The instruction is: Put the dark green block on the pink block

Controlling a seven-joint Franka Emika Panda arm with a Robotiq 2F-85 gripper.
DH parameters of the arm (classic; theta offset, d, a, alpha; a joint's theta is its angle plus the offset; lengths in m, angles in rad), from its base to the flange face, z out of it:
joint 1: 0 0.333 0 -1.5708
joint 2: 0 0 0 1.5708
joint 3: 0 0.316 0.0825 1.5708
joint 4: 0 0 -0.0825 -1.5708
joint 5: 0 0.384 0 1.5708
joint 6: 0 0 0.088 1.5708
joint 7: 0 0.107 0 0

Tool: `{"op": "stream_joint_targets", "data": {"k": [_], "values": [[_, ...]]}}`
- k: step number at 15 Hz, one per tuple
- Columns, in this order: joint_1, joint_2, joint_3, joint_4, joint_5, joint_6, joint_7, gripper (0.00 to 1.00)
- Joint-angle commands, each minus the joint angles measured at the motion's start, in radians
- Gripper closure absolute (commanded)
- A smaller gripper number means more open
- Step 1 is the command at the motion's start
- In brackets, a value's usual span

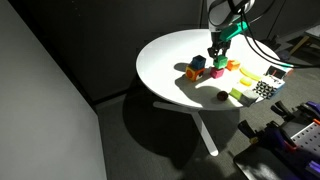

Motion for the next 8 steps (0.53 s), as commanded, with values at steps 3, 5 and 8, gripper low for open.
{"op": "stream_joint_targets", "data": {"k": [3,5,8], "values": [[0.000,-0.040,-0.001,-0.048,-0.023,0.016,0.003,0.69],[0.000,-0.039,-0.001,-0.050,-0.023,0.017,0.003,0.69],[0.001,-0.037,-0.002,-0.054,-0.025,0.018,0.004,0.69]]}}
